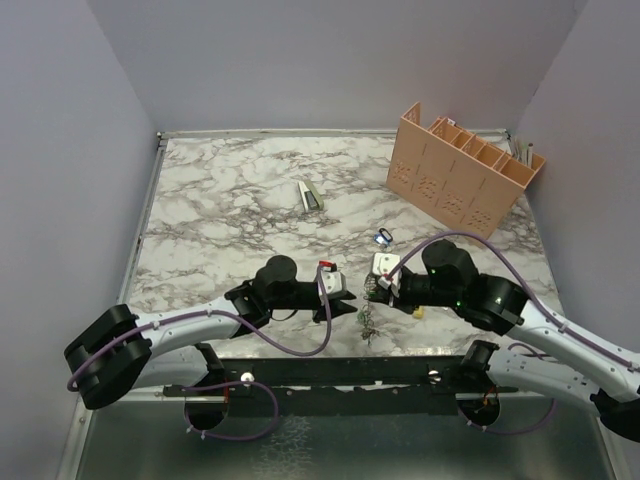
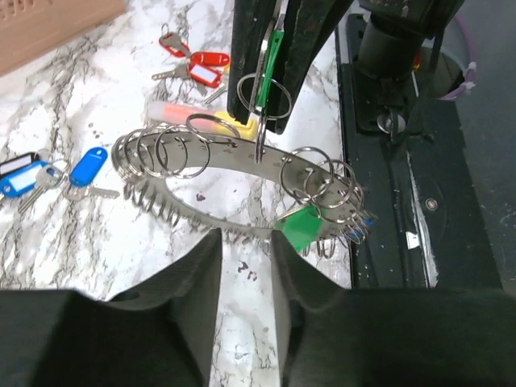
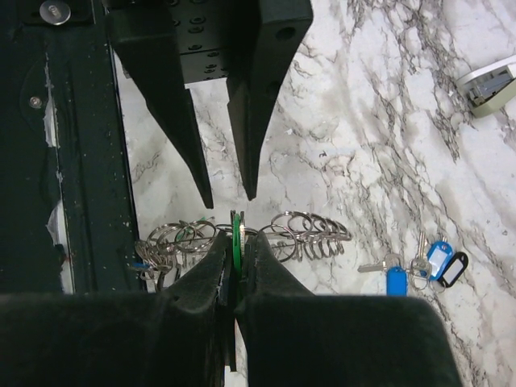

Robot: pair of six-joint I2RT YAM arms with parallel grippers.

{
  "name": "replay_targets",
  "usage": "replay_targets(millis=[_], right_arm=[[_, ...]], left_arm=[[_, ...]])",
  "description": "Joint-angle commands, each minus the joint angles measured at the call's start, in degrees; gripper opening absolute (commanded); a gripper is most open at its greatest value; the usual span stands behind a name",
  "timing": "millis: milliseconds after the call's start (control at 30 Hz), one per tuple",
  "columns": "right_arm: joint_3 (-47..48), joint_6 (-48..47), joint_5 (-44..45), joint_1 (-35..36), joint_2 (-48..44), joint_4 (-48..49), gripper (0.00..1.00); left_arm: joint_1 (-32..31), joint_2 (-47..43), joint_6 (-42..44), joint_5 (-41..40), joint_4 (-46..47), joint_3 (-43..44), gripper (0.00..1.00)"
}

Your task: Remove the keys from the keyring

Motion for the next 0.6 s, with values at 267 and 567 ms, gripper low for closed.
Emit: replay_targets(millis=[267, 567], right_arm=[[0.1, 2.7, 2.6, -0.2, 2.1, 2.6, 0.01], [-0.2, 3.0, 1.3, -0.2, 4.0, 3.2, 0.01]], left_arm=[[-0.1, -5.9, 1.0, -4.2, 0.5, -3.5, 0.45], [-0.1, -7.4, -0.5, -3.3, 5.4, -4.5, 0.48]])
